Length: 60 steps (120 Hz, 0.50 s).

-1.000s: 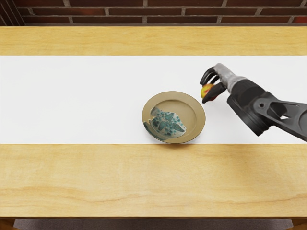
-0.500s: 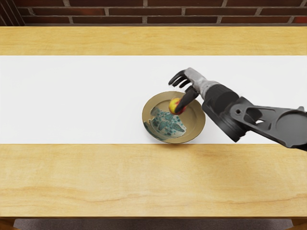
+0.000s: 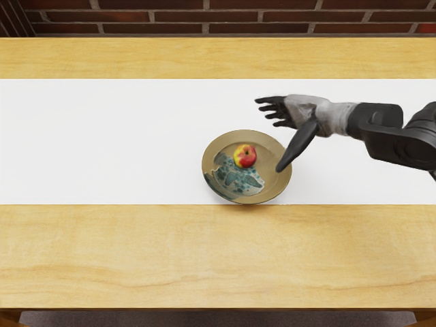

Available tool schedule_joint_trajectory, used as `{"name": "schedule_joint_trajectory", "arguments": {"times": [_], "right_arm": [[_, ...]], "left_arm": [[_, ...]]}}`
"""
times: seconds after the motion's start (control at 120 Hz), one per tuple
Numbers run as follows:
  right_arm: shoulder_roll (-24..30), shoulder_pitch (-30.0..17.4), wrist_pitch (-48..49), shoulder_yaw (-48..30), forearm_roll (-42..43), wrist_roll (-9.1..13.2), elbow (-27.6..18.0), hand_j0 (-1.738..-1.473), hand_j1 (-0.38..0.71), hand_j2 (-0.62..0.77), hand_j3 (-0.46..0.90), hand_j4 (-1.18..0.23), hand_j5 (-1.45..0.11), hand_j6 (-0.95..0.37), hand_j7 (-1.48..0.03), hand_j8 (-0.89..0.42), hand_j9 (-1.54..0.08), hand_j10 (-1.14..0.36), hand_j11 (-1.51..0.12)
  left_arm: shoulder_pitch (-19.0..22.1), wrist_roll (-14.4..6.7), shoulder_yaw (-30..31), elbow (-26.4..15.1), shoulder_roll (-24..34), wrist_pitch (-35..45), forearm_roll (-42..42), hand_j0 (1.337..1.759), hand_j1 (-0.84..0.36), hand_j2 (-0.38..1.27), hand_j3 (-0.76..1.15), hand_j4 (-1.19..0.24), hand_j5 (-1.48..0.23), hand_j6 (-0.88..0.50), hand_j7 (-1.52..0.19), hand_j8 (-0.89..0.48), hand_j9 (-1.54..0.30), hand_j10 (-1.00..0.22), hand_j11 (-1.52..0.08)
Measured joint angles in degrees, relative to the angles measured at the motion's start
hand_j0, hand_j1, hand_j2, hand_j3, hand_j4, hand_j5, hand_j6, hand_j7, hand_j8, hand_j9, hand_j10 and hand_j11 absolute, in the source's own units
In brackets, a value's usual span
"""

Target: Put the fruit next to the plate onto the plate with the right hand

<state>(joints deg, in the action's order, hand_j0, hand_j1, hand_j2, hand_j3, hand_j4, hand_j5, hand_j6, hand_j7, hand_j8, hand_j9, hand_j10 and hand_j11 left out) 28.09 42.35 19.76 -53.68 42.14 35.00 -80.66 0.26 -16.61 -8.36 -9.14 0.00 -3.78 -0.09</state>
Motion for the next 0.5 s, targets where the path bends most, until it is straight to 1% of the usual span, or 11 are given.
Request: {"name": "schedule_joint_trajectory", "arguments": {"times": [0.05,0.117,0.2,0.292,0.375,0.5], "right_arm": [[0.11,-2.07,5.81,-4.2,-2.49,0.0,1.93,-1.658,-0.32,0.02,0.0,-0.04,-0.05,-0.03,-0.05,-0.02,-0.05,-0.02,-0.05],[0.2,-5.05,10.27,-10.08,-6.9,0.0,5.34,-1.658,-0.33,0.02,0.0,-0.03,-0.04,-0.02,-0.03,-0.01,-0.04,-0.02,-0.03],[0.37,-8.17,13.01,-16.25,-13.36,0.0,10.09,-1.658,-0.34,0.01,0.0,-0.02,-0.02,-0.01,-0.02,-0.01,-0.02,-0.01,-0.02],[0.48,-10.44,14.32,-19.76,-20.1,0.0,14.65,-1.658,-0.34,0.01,0.0,-0.01,-0.02,-0.01,-0.01,-0.01,-0.01,-0.01,-0.01],[0.58,-12.7,14.83,-22.03,-24.63,0.0,16.79,-1.658,-0.34,0.01,0.0,-0.01,-0.01,0.0,-0.01,0.0,-0.01,0.0,-0.01],[1.12,-16.38,15.12,-26.12,-28.64,0.0,18.0,-1.658,-0.35,0.0,0.0,0.0,-0.01,0.0,-0.01,0.0,-0.01,0.0,-0.01]], "left_arm": [[0.0,0.0,0.0,0.0,0.0,0.0,0.0,1.658,0.34,0.0,0.0,-0.01,-0.01,-0.01,-0.01,-0.01,-0.01,-0.01,-0.01],[0.0,0.0,0.0,0.0,0.0,0.0,0.0,1.658,0.34,0.0,0.0,-0.01,-0.01,-0.01,-0.01,-0.01,-0.01,-0.01,-0.01],[0.0,0.0,0.0,0.0,0.0,0.0,0.0,1.658,0.34,0.0,0.0,-0.01,-0.01,-0.01,-0.01,-0.01,-0.01,-0.01,-0.01],[0.08,0.0,0.0,0.0,0.0,0.0,0.0,1.658,0.34,0.0,0.0,-0.01,-0.01,-0.01,-0.01,-0.01,-0.01,-0.01,-0.01],[-0.07,0.01,-0.04,0.01,0.0,0.0,0.0,1.658,0.34,0.0,0.0,-0.01,-0.01,-0.01,-0.01,-0.01,-0.01,-0.01,-0.01],[0.0,0.0,-0.02,0.0,0.0,0.0,0.0,1.658,0.34,0.0,0.0,-0.01,-0.01,-0.01,-0.01,-0.01,-0.01,-0.01,-0.01]]}}
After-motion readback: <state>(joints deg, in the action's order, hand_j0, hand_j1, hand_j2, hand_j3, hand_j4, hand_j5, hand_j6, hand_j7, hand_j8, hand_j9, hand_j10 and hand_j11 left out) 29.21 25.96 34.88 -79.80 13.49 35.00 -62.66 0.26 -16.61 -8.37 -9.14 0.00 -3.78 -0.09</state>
